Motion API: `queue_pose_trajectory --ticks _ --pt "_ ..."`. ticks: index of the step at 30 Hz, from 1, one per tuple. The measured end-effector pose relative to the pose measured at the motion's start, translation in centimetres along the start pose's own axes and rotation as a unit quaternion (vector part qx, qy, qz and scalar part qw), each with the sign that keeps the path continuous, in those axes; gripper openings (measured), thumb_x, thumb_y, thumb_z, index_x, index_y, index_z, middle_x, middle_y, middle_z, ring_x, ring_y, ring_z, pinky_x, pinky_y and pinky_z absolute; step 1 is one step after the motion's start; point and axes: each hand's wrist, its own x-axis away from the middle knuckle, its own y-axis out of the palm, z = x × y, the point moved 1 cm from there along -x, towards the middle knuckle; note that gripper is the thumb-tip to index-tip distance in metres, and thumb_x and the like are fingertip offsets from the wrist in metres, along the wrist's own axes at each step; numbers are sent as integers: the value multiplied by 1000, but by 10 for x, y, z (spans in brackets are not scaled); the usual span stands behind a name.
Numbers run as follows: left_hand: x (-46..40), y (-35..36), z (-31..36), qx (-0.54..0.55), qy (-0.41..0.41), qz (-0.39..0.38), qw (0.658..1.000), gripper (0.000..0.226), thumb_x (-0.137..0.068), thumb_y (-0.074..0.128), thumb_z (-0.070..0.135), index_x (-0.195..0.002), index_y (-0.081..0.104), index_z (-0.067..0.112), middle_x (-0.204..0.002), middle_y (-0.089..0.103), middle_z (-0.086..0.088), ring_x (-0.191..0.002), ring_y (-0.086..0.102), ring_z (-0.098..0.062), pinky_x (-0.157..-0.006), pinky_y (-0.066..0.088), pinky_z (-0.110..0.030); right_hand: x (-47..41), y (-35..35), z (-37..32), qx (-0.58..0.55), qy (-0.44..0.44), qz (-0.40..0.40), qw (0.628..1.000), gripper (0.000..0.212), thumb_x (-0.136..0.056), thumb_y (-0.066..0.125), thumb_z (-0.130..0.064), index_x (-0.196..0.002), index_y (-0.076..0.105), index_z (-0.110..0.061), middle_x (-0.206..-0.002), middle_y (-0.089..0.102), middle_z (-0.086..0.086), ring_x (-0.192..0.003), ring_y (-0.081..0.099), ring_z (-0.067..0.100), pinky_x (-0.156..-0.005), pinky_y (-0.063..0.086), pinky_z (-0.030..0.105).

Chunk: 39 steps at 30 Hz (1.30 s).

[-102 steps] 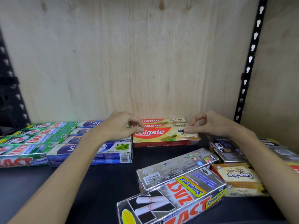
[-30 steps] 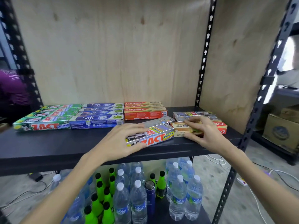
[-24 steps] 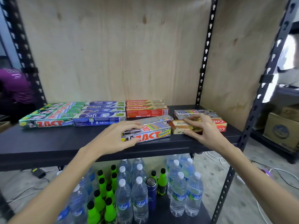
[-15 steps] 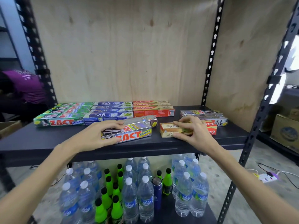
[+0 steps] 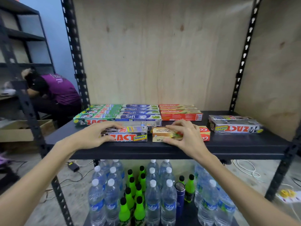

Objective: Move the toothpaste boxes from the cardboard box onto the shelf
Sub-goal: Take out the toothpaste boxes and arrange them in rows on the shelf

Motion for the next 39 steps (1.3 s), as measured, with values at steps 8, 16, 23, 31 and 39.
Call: queue_pose_trajectory --ticks 8,16,23,31,39 --pt "14 -1 5 -171 4 62 983 51 -94 57 47 -143 43 44 -145 47 26 -138 39 2 -126 11 -43 -7 6 -11 -41 0 -40 998 73 -77 65 -73 -136 62 -29 -127 51 -9 -123 39 10 -108 29 37" --pt "-38 60 96 -201 28 158 966 72 -90 34 79 -144 50 33 -146 53 14 -138 41 -6 -123 16 -41 18 -54 57 -85 110 -123 983 69 -77 72 -64 -138 54 -37 -132 55 -17 -124 53 4 -96 46 16" --pt "-92 80 124 -241 29 121 963 71 -88 31 79 -134 59 33 -129 63 12 -129 47 -10 -119 9 -47 29 -79 84 -196 152 -131 960 55 -79 81 -45 -128 56 -41 -121 63 -21 -105 62 -9 -79 53 11" --pt "-98 102 120 -236 36 188 953 57 -95 31 68 -128 60 32 -125 64 17 -122 50 -8 -119 17 -52 27 -82 91 -176 156 -135 962 53 -81 79 -51 -127 55 -38 -120 65 -16 -104 65 -2 -89 56 20" --pt "-111 98 137 -282 57 148 946 83 -84 29 88 -136 57 29 -130 63 10 -125 48 -13 -118 20 -45 29 -75 90 -184 167 -137 959 67 -75 78 -63 -132 49 -42 -126 61 -17 -110 63 3 -92 56 25"
